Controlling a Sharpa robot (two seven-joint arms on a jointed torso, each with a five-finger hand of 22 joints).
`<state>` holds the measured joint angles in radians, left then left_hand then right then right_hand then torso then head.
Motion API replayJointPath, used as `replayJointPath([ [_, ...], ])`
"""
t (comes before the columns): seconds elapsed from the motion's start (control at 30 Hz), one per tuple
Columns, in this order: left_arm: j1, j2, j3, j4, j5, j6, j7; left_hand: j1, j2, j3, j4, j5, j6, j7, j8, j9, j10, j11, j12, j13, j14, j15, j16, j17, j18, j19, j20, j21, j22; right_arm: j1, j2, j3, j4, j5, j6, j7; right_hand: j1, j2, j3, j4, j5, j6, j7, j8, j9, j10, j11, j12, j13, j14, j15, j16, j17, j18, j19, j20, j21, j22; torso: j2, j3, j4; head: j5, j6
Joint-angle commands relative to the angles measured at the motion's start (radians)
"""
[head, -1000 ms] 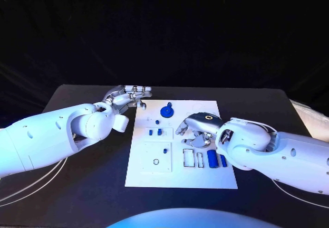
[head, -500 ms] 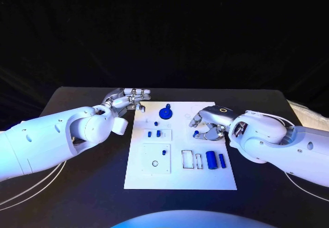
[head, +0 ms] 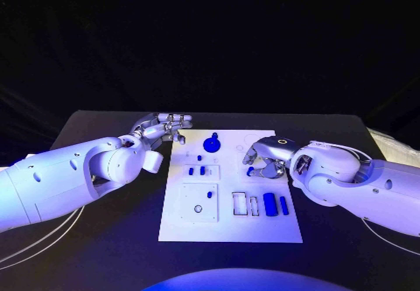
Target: Assemble the parts on the task board
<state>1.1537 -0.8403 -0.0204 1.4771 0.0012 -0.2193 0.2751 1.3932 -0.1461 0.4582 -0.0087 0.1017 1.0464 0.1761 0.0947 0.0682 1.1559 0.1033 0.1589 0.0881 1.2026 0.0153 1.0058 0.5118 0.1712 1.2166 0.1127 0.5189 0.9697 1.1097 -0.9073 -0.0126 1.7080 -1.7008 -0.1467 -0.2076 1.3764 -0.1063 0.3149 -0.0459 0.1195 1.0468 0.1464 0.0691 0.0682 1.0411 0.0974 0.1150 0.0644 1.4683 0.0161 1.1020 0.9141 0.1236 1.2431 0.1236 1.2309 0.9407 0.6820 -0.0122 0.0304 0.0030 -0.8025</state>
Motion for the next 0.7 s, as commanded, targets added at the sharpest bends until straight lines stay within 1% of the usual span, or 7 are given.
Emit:
replayJointPath([
  [0.03, 0.000, 0.001, 0.001, 0.002, 0.004, 0.019, 0.004, 0.003, 0.008, -0.001, -0.002, 0.003, -0.004, 0.006, 0.000, -0.001, -0.006, 0.002, 0.004, 0.000, -0.006, 0.002, -0.004, -0.001, 0.011, 0.004, 0.001, -0.007, -0.002, -0.001, 0.003, -0.001, -0.003, -0.027, 0.045, -0.016, -0.002, 0.014, 0.012, -0.003, -0.005, 0.015, -0.001, 0.002, 0.002, 0.018, -0.001, 0.007, 0.000, -0.001, -0.006, -0.004, -0.001, 0.003, -0.003, -0.005, -0.003, 0.001, 0.001, 0.0002, 0.0002, 0.000, -0.003],
  [0.23, 0.000, 0.000, 0.001, 0.001, 0.004, 0.019, 0.004, 0.003, 0.008, -0.001, -0.002, 0.003, -0.004, 0.006, 0.000, -0.001, -0.006, 0.002, 0.004, 0.000, -0.006, 0.002, -0.004, -0.001, 0.011, 0.004, 0.001, -0.007, -0.002, -0.003, 0.008, -0.002, -0.006, -0.031, 0.066, -0.018, -0.003, 0.018, 0.025, -0.002, -0.005, 0.042, -0.004, 0.006, 0.004, 0.048, -0.006, 0.015, -0.001, 0.000, -0.010, -0.002, 0.000, 0.002, 0.000, -0.008, -0.001, 0.004, -0.001, 0.0005, -0.0002, -0.001, -0.005],
  [0.53, -0.001, 0.001, 0.001, 0.001, 0.004, 0.020, 0.004, 0.003, 0.008, -0.001, -0.002, 0.003, -0.004, 0.006, 0.000, -0.001, -0.006, 0.002, 0.004, 0.000, -0.006, 0.002, -0.004, -0.001, 0.011, 0.004, 0.001, -0.007, -0.002, -0.004, 0.014, -0.002, -0.011, -0.033, 0.075, -0.017, -0.006, 0.020, 0.033, -0.001, -0.005, 0.057, -0.006, 0.008, 0.005, 0.063, -0.010, 0.017, -0.002, 0.000, -0.013, -0.001, 0.001, 0.002, 0.002, -0.011, 0.000, 0.006, -0.001, 0.0001, 0.0002, -0.002, -0.006],
  [0.7, -0.001, 0.001, 0.001, 0.001, 0.004, 0.021, 0.004, 0.003, 0.008, -0.001, -0.002, 0.003, -0.004, 0.006, 0.000, -0.001, -0.006, 0.002, 0.004, 0.000, -0.006, 0.002, -0.004, -0.001, 0.011, 0.004, 0.001, -0.007, -0.002, -0.004, 0.019, -0.002, -0.017, -0.033, 0.063, -0.016, -0.006, 0.033, 0.049, 0.003, -0.010, 0.081, -0.009, 0.014, 0.007, 0.091, -0.016, 0.023, -0.001, 0.003, -0.019, 0.006, 0.008, 0.001, 0.008, -0.015, 0.006, 0.014, -0.001, -0.0002, 0.0002, -0.003, -0.007],
])
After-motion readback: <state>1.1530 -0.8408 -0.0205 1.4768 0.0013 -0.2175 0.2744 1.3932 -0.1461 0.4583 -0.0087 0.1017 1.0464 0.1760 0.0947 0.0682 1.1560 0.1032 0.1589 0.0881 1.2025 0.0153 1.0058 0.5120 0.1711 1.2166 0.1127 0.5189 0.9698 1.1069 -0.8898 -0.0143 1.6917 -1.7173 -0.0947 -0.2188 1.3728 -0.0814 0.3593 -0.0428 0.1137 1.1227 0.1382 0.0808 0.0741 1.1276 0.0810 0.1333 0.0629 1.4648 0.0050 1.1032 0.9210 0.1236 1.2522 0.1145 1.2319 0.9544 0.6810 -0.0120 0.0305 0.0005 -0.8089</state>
